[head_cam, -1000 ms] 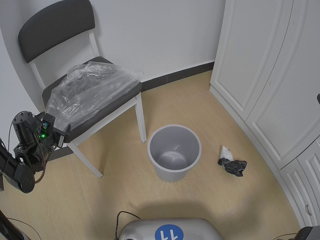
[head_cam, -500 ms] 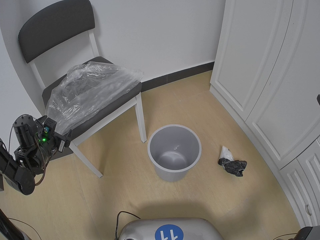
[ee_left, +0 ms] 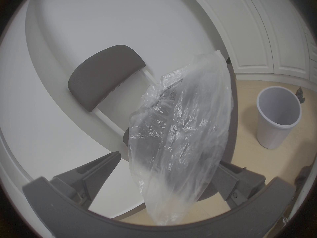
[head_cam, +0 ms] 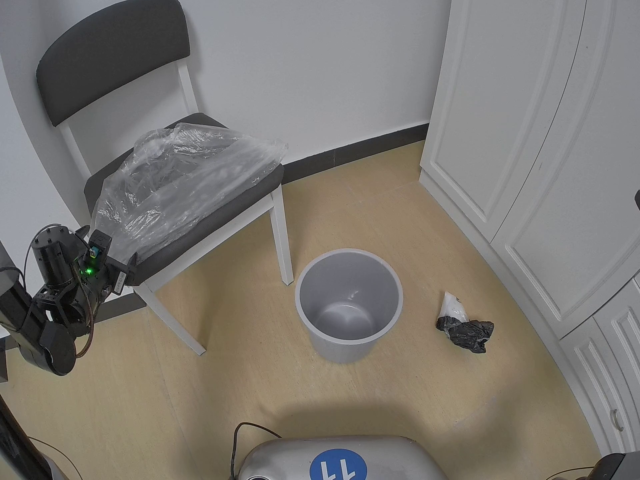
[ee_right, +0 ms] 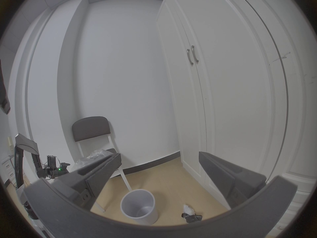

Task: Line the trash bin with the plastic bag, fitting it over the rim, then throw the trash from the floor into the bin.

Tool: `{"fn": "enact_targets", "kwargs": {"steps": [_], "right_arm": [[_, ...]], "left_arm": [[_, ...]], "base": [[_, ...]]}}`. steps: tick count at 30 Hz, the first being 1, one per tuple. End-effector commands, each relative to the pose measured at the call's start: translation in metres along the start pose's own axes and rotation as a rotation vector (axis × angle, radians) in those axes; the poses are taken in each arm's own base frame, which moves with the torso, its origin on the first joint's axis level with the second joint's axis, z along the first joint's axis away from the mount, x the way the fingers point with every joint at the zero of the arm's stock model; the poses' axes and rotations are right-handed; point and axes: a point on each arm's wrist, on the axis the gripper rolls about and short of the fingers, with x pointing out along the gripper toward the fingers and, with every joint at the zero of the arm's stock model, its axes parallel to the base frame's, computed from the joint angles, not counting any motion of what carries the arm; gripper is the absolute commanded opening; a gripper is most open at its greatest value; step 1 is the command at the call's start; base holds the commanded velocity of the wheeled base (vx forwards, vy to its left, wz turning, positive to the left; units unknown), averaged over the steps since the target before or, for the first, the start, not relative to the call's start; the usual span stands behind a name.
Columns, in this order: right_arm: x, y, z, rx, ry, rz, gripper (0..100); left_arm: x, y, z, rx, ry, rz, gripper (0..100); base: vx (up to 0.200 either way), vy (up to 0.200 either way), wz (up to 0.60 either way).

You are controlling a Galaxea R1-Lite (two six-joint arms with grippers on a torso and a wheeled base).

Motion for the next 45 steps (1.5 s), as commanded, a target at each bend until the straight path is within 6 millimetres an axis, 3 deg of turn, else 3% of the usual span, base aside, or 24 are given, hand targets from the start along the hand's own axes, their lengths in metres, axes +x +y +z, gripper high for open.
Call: {"fn": "enact_targets", "kwargs": {"steps": [1,7,8,16,21,29,34,45], "right_arm": [[0.000,0.000,0.000,-0.006,0.000,0.002,100],[0.000,0.000,-0.001,-0.012,0.004,0.001,100],[0.000,0.000,-0.001,-0.012,0.004,0.001,100],[0.000,0.000,-0.001,-0.011,0.002,0.002,100],[0.002,0.000,-0.004,-0.022,0.017,0.000,100],[0.018,0.010,-0.027,-0.023,0.134,0.040,100],[0.031,0.023,-0.051,0.042,0.257,0.094,100],[0.041,0.042,-0.072,0.120,0.379,0.157,100]], "left_arm": [[0.005,-0.002,-0.004,0.000,0.012,-0.002,100],[0.005,-0.002,-0.004,0.000,0.010,-0.005,100],[0.005,-0.002,-0.004,0.001,0.011,-0.006,0],[0.002,-0.002,-0.001,-0.008,0.001,-0.008,0],[-0.008,0.004,0.011,-0.017,-0.045,0.005,0],[-0.033,0.011,0.046,-0.051,-0.210,-0.035,0],[-0.048,-0.003,0.076,-0.178,-0.319,-0.113,0],[-0.055,-0.018,0.108,-0.316,-0.420,-0.198,0]], "base": [[0.000,0.000,0.00],[0.000,0.000,0.00],[0.000,0.000,0.00],[0.000,0.000,0.00],[0.000,0.000,0.00],[0.000,0.000,0.00],[0.000,0.000,0.00],[0.000,0.000,0.00]]}}
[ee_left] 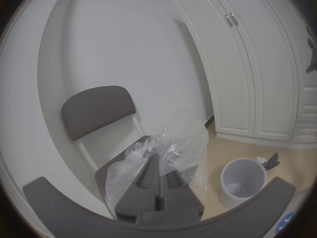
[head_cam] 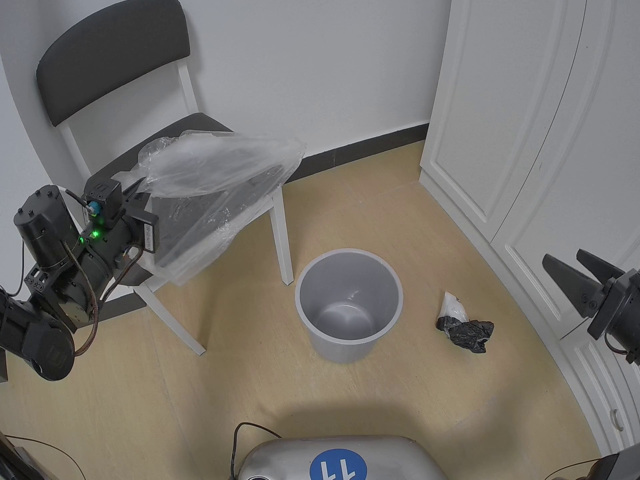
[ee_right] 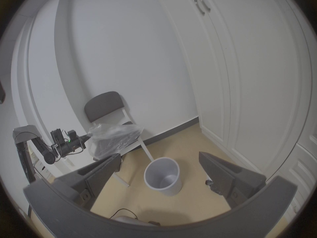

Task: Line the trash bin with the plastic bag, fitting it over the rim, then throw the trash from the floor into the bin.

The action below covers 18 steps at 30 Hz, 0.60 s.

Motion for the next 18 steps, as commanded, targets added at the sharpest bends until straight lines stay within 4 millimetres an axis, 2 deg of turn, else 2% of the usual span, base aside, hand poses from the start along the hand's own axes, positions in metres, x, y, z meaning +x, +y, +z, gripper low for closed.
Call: {"fn": "enact_targets", "kwargs": {"steps": [1,3,8,12,18], "right_arm": [[0.012,0.005,-0.011,-0.012,0.067,0.008,100],[0.017,0.002,-0.020,-0.049,0.110,-0.036,100],[0.011,-0.007,-0.028,-0.263,0.140,-0.124,100],[0.007,-0.011,-0.022,-0.277,0.114,-0.113,100],[0.005,-0.014,-0.028,-0.274,0.142,-0.092,100]], "left_arm": [[0.000,-0.007,0.012,-0.026,-0.046,-0.024,0],[0.002,-0.013,0.016,-0.055,-0.059,-0.042,0],[0.013,-0.007,0.014,-0.059,-0.051,-0.013,0],[0.011,-0.002,0.013,-0.062,-0.044,0.002,0],[0.010,0.001,0.015,-0.085,-0.043,0.024,0]], "base": [[0.000,0.000,0.00],[0.000,0.000,0.00],[0.000,0.000,0.00],[0.000,0.000,0.00],[0.000,0.000,0.00]]}}
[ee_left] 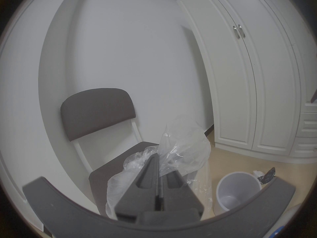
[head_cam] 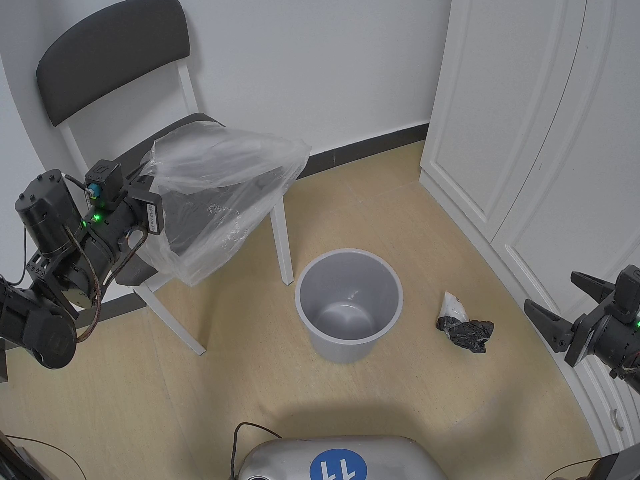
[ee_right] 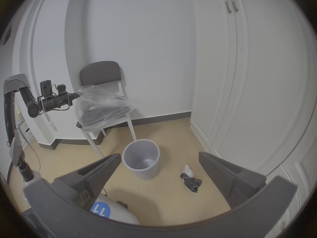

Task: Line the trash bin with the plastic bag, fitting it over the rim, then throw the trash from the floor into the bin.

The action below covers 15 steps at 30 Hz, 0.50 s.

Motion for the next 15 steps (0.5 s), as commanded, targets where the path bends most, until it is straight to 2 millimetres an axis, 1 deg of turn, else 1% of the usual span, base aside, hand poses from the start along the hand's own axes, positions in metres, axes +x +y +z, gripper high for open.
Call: {"fn": "enact_targets", "kwargs": {"steps": [1,4,9,13,14,15], "right_arm": [[-0.004,-0.003,-0.001,0.004,-0.006,-0.006,100],[0.002,0.000,0.002,0.063,-0.008,0.008,100],[0.012,0.006,0.017,0.210,-0.022,0.059,100],[0.025,0.012,0.018,0.221,0.011,0.136,100],[0.025,0.012,0.018,0.221,0.011,0.136,100],[0.035,0.017,0.015,0.236,0.046,0.159,100]], "left_arm": [[-0.001,0.001,0.002,-0.003,-0.001,0.014,0],[-0.003,-0.002,0.003,-0.035,-0.005,0.004,0],[0.000,-0.014,0.010,-0.083,-0.029,-0.032,0],[-0.001,-0.022,0.012,-0.116,-0.036,-0.062,0],[-0.001,-0.022,0.012,-0.116,-0.036,-0.062,0],[-0.001,-0.026,0.013,-0.157,-0.041,-0.077,0]], "base": [[0.000,0.000,0.00],[0.000,0.000,0.00],[0.000,0.000,0.00],[0.000,0.000,0.00],[0.000,0.000,0.00],[0.000,0.000,0.00]]}}
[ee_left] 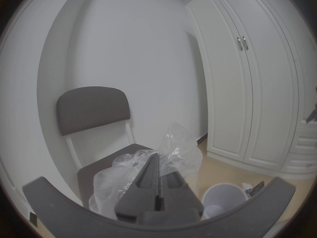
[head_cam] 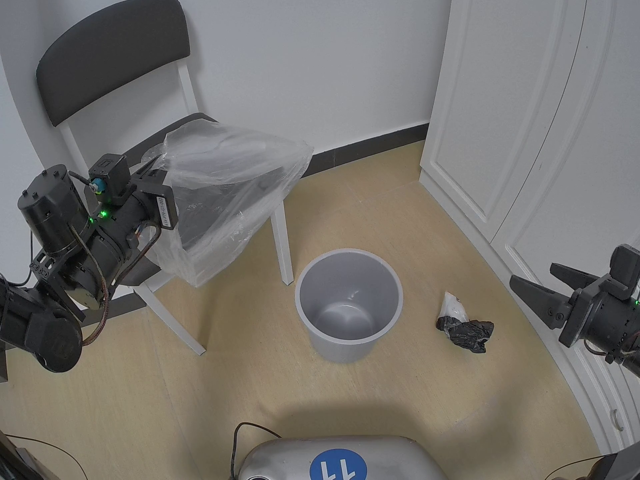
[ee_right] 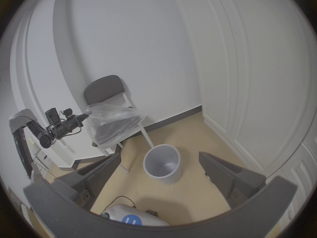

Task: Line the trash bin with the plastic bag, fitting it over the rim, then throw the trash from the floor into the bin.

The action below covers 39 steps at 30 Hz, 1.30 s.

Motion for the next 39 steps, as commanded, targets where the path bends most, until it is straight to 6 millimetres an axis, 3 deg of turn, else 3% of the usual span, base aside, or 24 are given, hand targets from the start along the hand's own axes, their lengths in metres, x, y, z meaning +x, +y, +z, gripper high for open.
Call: {"fn": "enact_targets", "kwargs": {"steps": [1,11,16,29,38,39], "right_arm": [[0.027,0.008,-0.009,0.035,0.089,0.033,100],[0.063,0.026,-0.039,0.197,0.188,0.061,100],[0.078,0.033,-0.053,0.254,0.210,0.068,100],[0.096,0.035,-0.065,0.348,0.180,0.071,100],[0.100,0.036,-0.072,0.343,0.207,0.066,100],[0.106,0.036,-0.081,0.350,0.240,0.053,100]], "left_arm": [[0.001,-0.012,0.002,-0.068,-0.010,-0.041,0],[0.003,-0.018,0.007,-0.159,-0.036,-0.057,0],[-0.003,-0.026,0.024,-0.215,-0.091,-0.088,0],[-0.033,-0.057,0.056,-0.354,-0.157,-0.202,0],[-0.044,-0.074,0.066,-0.394,-0.161,-0.209,0],[-0.047,-0.079,0.069,-0.408,-0.164,-0.211,0]], "base": [[0.000,0.000,0.00],[0.000,0.000,0.00],[0.000,0.000,0.00],[0.000,0.000,0.00],[0.000,0.000,0.00],[0.000,0.000,0.00]]}}
